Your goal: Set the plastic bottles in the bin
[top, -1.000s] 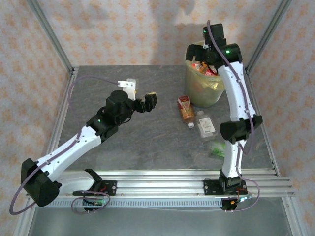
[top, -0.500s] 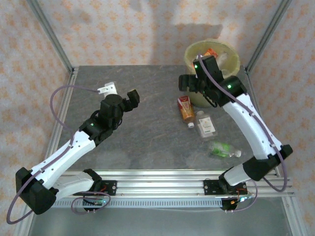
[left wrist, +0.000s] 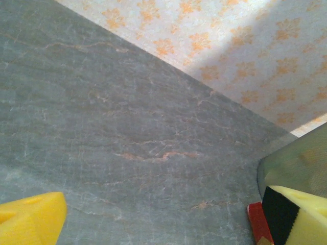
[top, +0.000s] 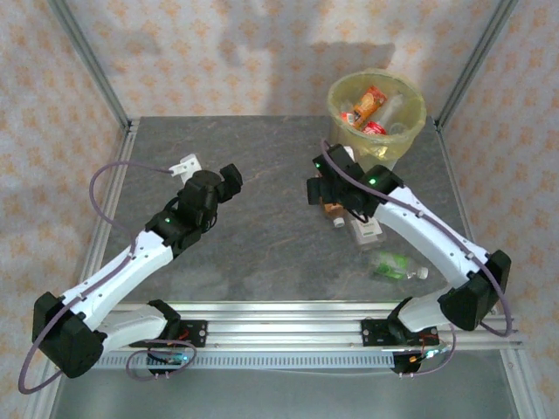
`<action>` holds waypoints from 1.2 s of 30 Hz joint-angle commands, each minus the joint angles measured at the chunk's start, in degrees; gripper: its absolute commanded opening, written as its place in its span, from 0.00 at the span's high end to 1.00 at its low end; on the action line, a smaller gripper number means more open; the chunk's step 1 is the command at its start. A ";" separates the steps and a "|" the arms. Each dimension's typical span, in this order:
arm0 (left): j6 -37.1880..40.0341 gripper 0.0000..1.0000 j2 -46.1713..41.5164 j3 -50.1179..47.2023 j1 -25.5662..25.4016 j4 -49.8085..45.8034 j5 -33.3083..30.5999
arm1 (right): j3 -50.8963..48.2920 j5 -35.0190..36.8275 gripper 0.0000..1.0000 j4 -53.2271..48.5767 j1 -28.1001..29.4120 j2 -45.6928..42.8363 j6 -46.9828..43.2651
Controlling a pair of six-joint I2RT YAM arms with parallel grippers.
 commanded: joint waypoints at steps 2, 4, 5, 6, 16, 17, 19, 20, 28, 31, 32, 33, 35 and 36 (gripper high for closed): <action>-3.14 0.00 -0.94 -2.03 0.55 -3.40 -3.49 | -2.51 -1.28 0.01 2.95 0.20 2.32 2.88; -3.81 0.00 -1.53 -2.88 0.55 -4.04 -3.82 | -3.08 -1.29 0.01 3.09 0.18 4.28 3.04; -4.19 0.00 -1.91 -3.37 0.64 -4.19 -3.96 | -3.25 -1.13 0.01 3.00 0.18 5.54 3.17; -4.57 0.00 -2.27 -3.79 0.67 -4.31 -4.10 | -3.33 -0.92 0.01 3.00 0.16 6.88 3.08; -7.15 0.00 -4.38 -4.25 0.73 -8.09 -8.08 | -0.59 3.48 0.01 4.05 0.04 19.54 1.28; -7.17 0.00 -4.49 -4.31 0.72 -8.10 -7.97 | -0.18 3.74 0.01 4.16 0.03 20.53 1.09; -7.43 0.00 -4.72 -4.57 0.73 -8.10 -7.94 | 0.10 3.84 0.01 4.94 -0.23 21.82 0.83; -7.56 0.00 -4.83 -4.75 0.76 -8.16 -8.01 | 0.09 3.55 0.01 5.47 -0.45 22.33 0.65; -7.76 0.00 -5.15 -5.63 0.77 -7.75 -8.36 | -0.44 2.28 0.01 8.74 -4.01 24.36 0.55; -7.67 0.00 -4.81 -5.57 0.70 -7.57 -8.32 | 0.39 2.35 0.00 9.66 -4.97 25.27 -0.28; -7.66 0.00 -4.63 -5.54 0.72 -7.57 -8.36 | 0.94 2.31 0.01 9.70 -5.21 25.78 -0.79; -7.70 0.00 -4.55 -5.57 0.77 -7.65 -8.38 | 1.40 2.51 0.01 9.79 -5.38 26.38 -1.12; -7.62 0.00 -4.23 -5.46 0.74 -7.81 -8.35 | 2.45 3.13 0.03 10.09 -5.66 27.73 -2.21; -7.54 0.00 -4.14 -5.45 0.72 -7.90 -8.36 | 3.02 3.35 0.03 10.18 -5.84 28.40 -2.63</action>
